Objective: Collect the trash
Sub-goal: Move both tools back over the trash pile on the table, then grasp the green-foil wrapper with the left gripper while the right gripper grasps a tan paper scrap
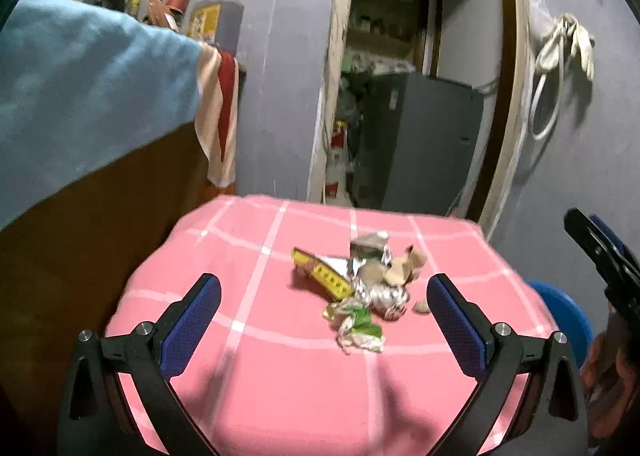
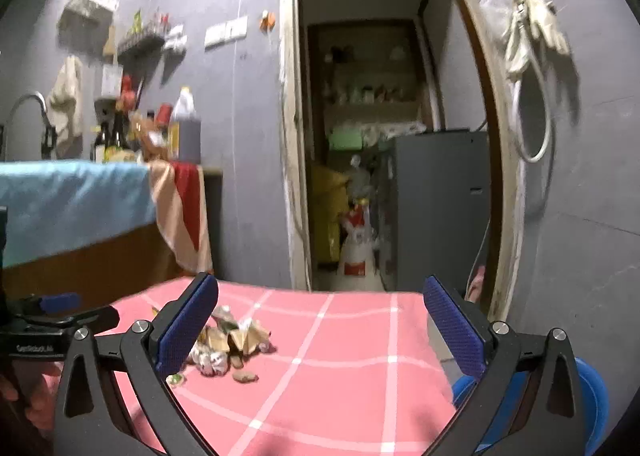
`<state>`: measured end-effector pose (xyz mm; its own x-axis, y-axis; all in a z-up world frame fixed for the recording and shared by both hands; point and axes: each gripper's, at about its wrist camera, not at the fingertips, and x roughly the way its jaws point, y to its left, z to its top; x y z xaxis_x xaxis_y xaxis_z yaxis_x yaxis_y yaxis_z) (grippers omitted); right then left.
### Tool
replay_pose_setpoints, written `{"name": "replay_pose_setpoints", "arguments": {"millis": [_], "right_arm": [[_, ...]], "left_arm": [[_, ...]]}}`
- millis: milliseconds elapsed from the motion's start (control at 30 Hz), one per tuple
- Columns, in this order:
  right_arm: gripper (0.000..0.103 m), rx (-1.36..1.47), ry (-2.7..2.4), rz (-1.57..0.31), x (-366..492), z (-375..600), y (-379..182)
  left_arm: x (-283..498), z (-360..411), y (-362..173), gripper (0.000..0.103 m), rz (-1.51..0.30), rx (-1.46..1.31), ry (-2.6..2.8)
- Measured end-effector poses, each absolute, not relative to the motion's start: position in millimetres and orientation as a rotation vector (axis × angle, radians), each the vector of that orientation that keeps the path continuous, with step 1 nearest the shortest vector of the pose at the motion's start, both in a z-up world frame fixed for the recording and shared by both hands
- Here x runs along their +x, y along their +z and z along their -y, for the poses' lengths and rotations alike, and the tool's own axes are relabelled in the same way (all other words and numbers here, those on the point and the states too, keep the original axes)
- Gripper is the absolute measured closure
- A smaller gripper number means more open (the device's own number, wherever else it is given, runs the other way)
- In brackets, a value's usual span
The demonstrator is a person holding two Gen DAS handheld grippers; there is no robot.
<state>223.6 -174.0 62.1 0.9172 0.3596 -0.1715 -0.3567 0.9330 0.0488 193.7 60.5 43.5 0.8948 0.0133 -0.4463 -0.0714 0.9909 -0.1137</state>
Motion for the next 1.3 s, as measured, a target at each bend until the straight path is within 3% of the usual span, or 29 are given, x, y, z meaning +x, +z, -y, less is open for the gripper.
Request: {"name": "replay_pose_setpoints", "arguments": {"millis": [200, 300, 367, 467, 633, 700, 1033, 1100, 1200, 1300], "right_arm": [[0.000, -0.026, 0.411, -0.318, 249.4, 160.3, 49.2], [0.002, -0.040, 0.434, -0.389, 260.6, 153.5, 42.2], [0.011, -0.053, 0.456, -0.435, 267.2, 148.3, 37.4], [0.021, -0.075, 0.495, -0.538, 280.0, 138.4, 26.0], [0.046, -0.093, 0.570, -0.673, 293.7, 124.0, 7.5], [0.052, -0.103, 0.600, -0.717, 297.7, 119.3, 1.9], [0.066, -0.158, 0.684, -0.831, 306.9, 96.9, -12.7], [0.067, -0.185, 0.693, -0.840, 305.8, 91.3, -14.4], [0.078, -0.205, 0.701, -0.839, 304.5, 87.1, -14.3], [0.079, -0.198, 0.707, -0.841, 304.9, 87.5, -14.6]], "left_arm": [[207.1, -65.0, 29.1, 0.005, -0.543, -0.134, 0.008], [214.3, -67.8, 23.7, 0.017, -0.589, -0.147, -0.011], [221.3, -69.5, 20.3, 0.032, -0.627, -0.158, -0.026], [232.6, -72.0, 13.2, 0.043, -0.685, -0.195, -0.060], [243.5, -73.6, 10.0, 0.050, -0.735, -0.245, -0.109], [247.8, -75.2, 9.0, 0.055, -0.749, -0.262, -0.123], [255.4, -83.2, 5.4, 0.082, -0.799, -0.353, -0.170], [255.2, -81.6, 6.2, 0.083, -0.802, -0.353, -0.170], [252.9, -81.2, 6.7, 0.085, -0.805, -0.368, -0.173], [253.3, -81.5, 7.8, 0.085, -0.801, -0.377, -0.163]]}}
